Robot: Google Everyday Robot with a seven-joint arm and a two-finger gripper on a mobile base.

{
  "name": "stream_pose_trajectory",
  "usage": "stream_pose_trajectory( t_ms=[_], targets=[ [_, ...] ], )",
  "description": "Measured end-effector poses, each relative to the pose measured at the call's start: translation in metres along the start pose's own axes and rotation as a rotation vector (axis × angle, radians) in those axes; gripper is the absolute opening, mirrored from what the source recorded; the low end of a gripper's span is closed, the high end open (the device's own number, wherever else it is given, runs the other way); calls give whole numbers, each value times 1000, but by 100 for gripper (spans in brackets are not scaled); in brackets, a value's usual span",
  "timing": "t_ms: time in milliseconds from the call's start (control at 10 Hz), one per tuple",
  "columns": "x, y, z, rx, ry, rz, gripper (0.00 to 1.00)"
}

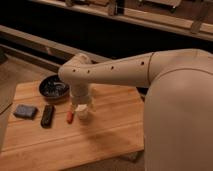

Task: Place the bottle in the ceramic bowl

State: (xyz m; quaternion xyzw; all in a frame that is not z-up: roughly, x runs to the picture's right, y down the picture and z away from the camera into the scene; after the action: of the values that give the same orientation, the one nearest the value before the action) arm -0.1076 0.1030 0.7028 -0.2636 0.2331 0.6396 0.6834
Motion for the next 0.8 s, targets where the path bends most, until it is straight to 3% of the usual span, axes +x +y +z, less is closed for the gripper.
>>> stream_pose_trajectory(
  t_ms=[800],
  targets=[
    [-2,-1,-2,0,-13,2,65]
  ],
)
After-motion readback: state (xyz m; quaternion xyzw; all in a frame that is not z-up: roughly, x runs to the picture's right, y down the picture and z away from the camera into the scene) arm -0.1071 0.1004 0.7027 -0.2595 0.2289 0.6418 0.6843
